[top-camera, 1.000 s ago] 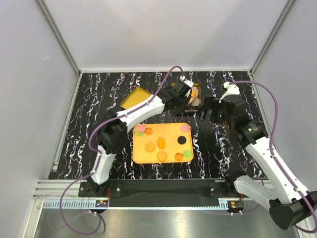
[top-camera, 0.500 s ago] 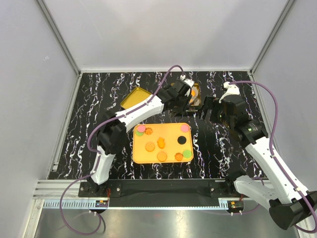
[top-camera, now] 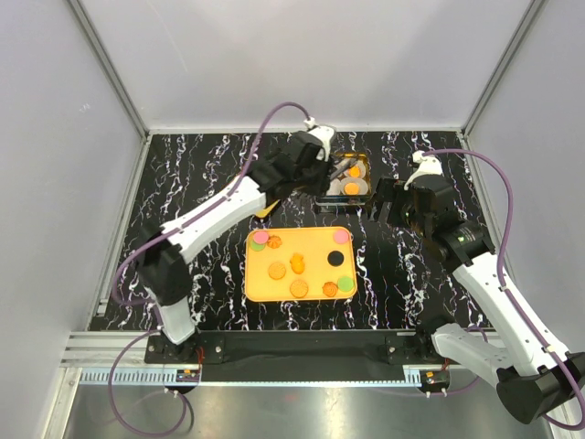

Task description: Pack the cookies

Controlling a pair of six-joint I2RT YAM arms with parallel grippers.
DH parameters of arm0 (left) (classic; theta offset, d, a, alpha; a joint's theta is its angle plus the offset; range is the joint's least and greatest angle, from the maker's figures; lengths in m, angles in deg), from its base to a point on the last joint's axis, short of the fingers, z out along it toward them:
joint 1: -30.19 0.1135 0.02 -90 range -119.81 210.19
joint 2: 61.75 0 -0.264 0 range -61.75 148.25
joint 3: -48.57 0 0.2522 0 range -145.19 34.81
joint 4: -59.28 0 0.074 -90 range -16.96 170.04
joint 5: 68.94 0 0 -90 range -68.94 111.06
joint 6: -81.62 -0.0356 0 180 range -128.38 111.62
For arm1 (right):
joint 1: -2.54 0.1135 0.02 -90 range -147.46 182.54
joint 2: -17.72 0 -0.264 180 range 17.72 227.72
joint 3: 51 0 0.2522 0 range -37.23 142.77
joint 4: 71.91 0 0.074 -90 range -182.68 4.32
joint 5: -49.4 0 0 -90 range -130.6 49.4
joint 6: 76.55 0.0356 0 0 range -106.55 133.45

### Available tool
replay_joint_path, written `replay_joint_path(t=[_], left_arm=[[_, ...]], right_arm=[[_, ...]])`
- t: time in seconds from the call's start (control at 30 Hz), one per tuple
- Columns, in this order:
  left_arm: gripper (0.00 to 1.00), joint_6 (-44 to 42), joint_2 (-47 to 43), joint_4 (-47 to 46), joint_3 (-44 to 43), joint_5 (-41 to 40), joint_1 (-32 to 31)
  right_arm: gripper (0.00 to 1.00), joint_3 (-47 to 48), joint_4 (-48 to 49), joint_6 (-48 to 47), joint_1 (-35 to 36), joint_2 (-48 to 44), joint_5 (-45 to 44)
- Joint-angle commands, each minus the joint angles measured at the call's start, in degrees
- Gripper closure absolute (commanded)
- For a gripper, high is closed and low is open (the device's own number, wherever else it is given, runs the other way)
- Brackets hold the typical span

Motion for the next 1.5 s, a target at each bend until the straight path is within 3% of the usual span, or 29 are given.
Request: replay_joint_path(t=[0.0, 0.27, 0.47, 0.63, 0.93, 1.1, 1.47], left_arm=[[0.55, 2.68, -8.4, -4.01, 4.37, -1.26, 2.73], [0.55, 7.08, -21.68, -1.03, 18.61, -10.32, 9.06], [0.53, 12.97, -31.79, 0.12, 30.12, -10.16, 22.83], [0.51, 14.29, -33.12, -2.42, 36.98, -9.27, 32.52], [0.52, 15.52, -23.11, -7.17, 37.61, -6.9, 44.74], [0.51, 15.08, -15.47, -8.67, 35.77, -6.8, 46.32], [0.44, 17.1, -2.63, -0.94, 31.1, -13.22, 47.39]], right_arm=[[0.0, 0.59, 1.57, -0.45, 0.16, -0.89, -0.03], [0.0, 1.03, 1.92, -0.45, 0.16, -0.45, 1.2], [0.0, 1.03, 2.53, -0.28, 0.16, 0.17, 2.6], [0.0, 0.59, 3.59, -0.01, 0.16, 0.61, 4.1], [0.0, -0.2, 4.2, 0.16, 0.25, 0.26, 4.89], [0.01, -0.38, 4.12, 0.16, 0.16, -0.36, 4.98], [0.0, -0.64, 3.68, -0.01, 0.16, -1.59, 5.07]])
